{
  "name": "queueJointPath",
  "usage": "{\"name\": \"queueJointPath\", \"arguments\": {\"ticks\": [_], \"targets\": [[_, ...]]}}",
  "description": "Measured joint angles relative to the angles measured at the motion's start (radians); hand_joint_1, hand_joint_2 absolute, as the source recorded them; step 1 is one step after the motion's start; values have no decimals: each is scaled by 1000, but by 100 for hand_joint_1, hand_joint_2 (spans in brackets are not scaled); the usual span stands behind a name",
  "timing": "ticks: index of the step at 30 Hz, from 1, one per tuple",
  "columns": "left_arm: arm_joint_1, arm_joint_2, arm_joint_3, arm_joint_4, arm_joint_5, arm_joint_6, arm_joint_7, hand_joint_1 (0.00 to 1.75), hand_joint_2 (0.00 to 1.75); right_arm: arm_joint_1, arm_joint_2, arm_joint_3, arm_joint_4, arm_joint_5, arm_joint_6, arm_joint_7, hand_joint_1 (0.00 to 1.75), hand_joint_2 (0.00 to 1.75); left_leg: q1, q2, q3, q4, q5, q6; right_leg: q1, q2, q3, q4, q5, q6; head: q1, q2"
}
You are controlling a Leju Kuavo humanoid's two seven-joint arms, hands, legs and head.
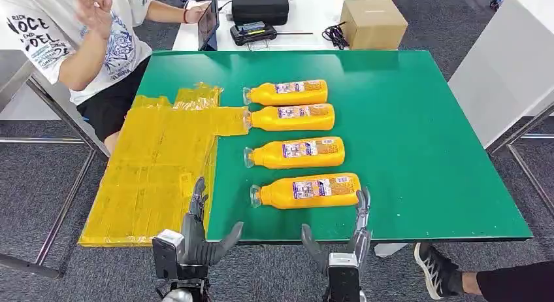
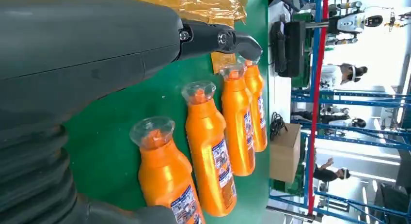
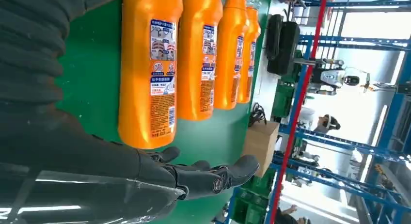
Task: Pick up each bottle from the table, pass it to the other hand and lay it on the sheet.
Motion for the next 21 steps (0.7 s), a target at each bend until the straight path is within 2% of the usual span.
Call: {"name": "queueJointPath", "arguments": {"ticks": [9,12,17,21], "targets": [[0,0,0,0,-10,-3,4,0,175,-4,0,-3,5,32,0,3,0,175,0,0,0,0,0,0,0,0,0,0,0,0,0,0],[0,0,0,0,-12,-20,6,0,175,-5,-4,-8,3,133,-2,40,0,175,0,0,0,0,0,0,0,0,0,0,0,0,0,0],[10,3,-1,-8,-86,-1,-35,0,175,-4,-24,-40,-37,399,29,189,0,175,0,0,0,0,0,0,0,0,0,0,0,0,0,0],[13,3,-2,-16,-114,1,-40,0,175,-6,-47,-77,-69,454,48,229,0,175,0,0,0,0,0,0,0,0,0,0,0,0,0,0]]}}
